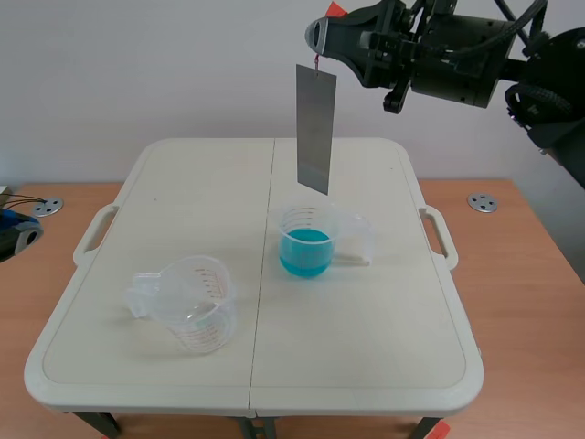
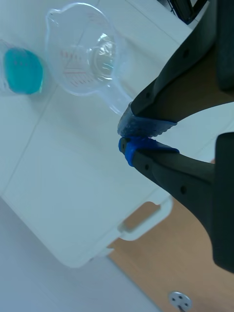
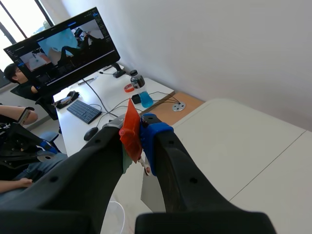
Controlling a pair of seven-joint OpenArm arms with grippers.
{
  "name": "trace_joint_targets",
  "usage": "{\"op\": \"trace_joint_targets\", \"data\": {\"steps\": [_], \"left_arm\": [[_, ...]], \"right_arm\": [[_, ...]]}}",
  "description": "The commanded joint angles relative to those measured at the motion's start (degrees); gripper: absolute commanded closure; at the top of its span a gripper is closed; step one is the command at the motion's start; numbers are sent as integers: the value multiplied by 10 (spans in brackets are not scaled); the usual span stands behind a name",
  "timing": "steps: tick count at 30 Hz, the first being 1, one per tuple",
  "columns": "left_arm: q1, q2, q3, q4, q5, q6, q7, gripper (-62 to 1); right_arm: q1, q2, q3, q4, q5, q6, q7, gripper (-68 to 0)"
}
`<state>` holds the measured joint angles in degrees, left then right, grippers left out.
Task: Hold the metal plate by the orange handle, dip it into the blue solution, take it out and point at it, then put the plate back in the beaker on the left.
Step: 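Raise the plate and point at it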
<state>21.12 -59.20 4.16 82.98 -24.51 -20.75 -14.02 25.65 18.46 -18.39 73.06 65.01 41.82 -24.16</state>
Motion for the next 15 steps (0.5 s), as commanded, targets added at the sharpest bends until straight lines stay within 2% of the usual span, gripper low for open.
{"op": "trace_joint_targets", "data": {"steps": [1, 5, 10, 15], "left_arm": [[-32, 3, 30, 6, -3, -1, 5, -27], [-115, 19, 107, 6, 0, 0, 23, -27], [-208, 64, 183, 6, 3, 0, 70, -27], [-275, 122, 245, 2, 38, 0, 116, -27]], "right_arm": [[10, 4, 5, 13, 12, 9, 9, -15], [10, 4, 5, 13, 12, 9, 9, -15], [10, 4, 5, 13, 12, 9, 9, -15], [7, 4, 5, 13, 12, 9, 9, -15]]}}
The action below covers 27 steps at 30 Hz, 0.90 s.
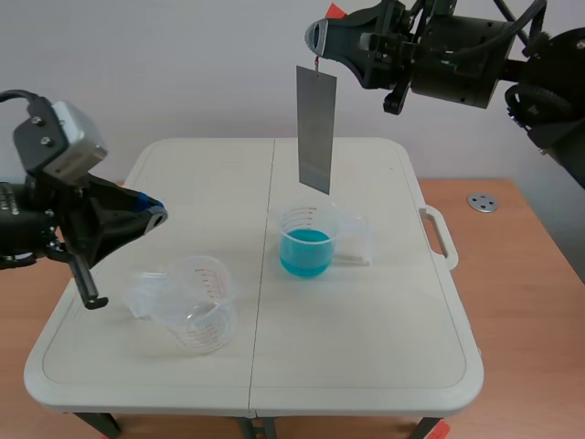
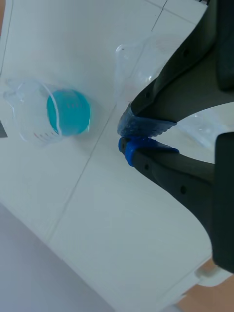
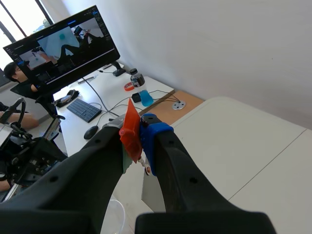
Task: Hold the metal plate by the orange handle, dip it into the blue solution, take it out and point at it, then put the plate back in the beaker on the left.
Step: 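Raise the plate and point at it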
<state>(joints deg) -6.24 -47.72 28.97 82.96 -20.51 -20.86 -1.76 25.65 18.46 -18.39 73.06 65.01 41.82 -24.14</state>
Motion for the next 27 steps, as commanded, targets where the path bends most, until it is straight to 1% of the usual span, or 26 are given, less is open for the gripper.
{"op": "trace_joint_targets", "data": {"steps": [1, 5, 11, 14, 16, 19, 21, 23, 27], "left_arm": [[-9, 18, 6, 0, 4, 1, -5, -27], [-36, 64, 26, -10, 35, 2, 8, -27], [-72, 130, 35, -39, 69, 8, 34, -27], [-86, 157, 35, -56, 91, 21, 38, -27], [-96, 173, 35, -68, 109, 23, 47, -27], [-108, 195, 35, -88, 129, 23, 49, -27], [-118, 206, 36, -101, 143, 32, 49, -27], [-127, 217, 36, -114, 150, 46, 54, -27], [-143, 233, 36, -143, 166, 50, 57, -27]], "right_arm": [[7, 4, 5, 13, 12, 9, 9, -15], [7, 4, 5, 13, 12, 9, 4, -15], [7, 4, 5, 13, 12, 9, 4, -15], [7, 4, 5, 13, 12, 9, 4, -15], [7, 4, 5, 13, 12, 9, 3, -15], [7, 4, 5, 13, 12, 9, 2, -15], [7, 4, 5, 13, 12, 9, 2, -15], [7, 4, 5, 13, 12, 9, 2, -15], [7, 4, 5, 13, 12, 9, -2, -15]]}}
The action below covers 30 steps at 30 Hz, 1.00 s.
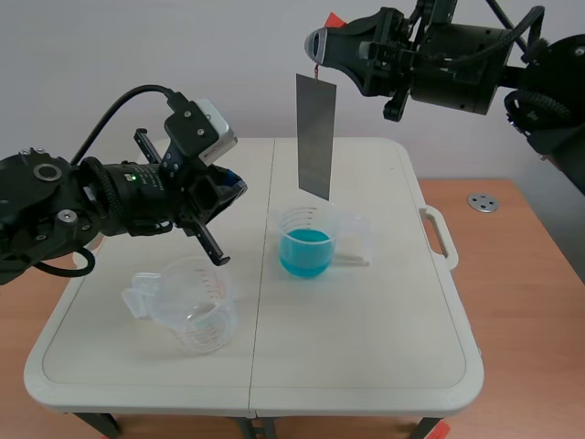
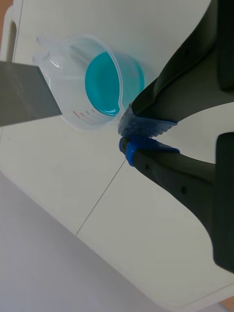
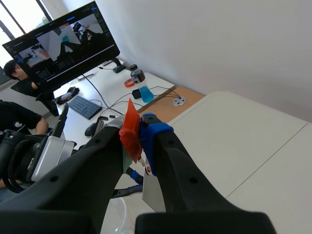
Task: Hold the metal plate by the orange handle, dip it into the blue solution, take it out and point at it, then put the plate back in the beaker on the left.
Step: 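Raise the plate and point at it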
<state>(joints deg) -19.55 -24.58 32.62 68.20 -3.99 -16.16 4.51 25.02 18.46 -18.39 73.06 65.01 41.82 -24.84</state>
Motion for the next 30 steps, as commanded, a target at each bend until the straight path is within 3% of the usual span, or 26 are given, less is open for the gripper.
{"op": "trace_joint_targets", "data": {"steps": [1, 12, 17, 21, 30], "left_arm": [[-13, 5, 0, -1, 5, 4, -6, -27], [-46, 28, 7, -48, 11, -1, -23, -27], [-63, 30, 29, -49, 11, -53, -32, -27], [-68, 30, 43, -49, 11, -75, -31, -27], [-70, 31, 52, -49, 11, -78, -33, -27]], "right_arm": [[13, 4, 5, 13, 12, 9, 5, -15], [13, 4, 5, 13, 12, 9, 5, -15], [13, 4, 5, 13, 12, 9, 5, -15], [13, 4, 4, 13, 12, 9, 5, -15], [13, 4, 4, 13, 12, 9, 5, -15]]}}
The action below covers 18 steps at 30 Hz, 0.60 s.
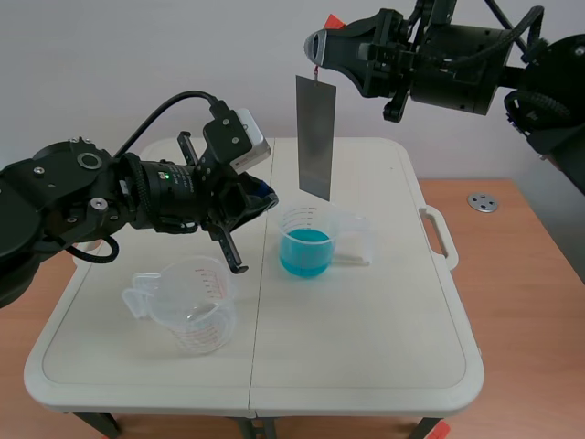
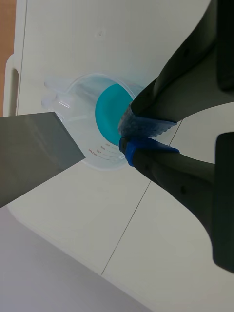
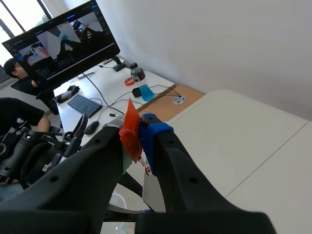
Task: Hold the metal plate by the orange handle, dip it into the blue solution, take it out and point at it, then put the plate back in the beaker on the left.
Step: 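Raise the plate and point at it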
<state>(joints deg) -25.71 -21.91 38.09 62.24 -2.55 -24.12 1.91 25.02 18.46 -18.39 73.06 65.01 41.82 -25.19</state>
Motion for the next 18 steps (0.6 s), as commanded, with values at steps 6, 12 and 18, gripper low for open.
{"op": "trace_joint_targets", "data": {"steps": [6, 12, 18], "left_arm": [[-8, 4, -2, 11, -4, 3, -7, -27], [-8, 1, -2, 11, -4, 6, -8, -27], [6, -19, -10, 13, -9, 75, -30, -27]], "right_arm": [[13, 4, 4, 13, 12, 9, 9, -15], [13, 4, 4, 13, 12, 9, 9, -15], [13, 4, 4, 13, 13, 9, 9, -15]]}}
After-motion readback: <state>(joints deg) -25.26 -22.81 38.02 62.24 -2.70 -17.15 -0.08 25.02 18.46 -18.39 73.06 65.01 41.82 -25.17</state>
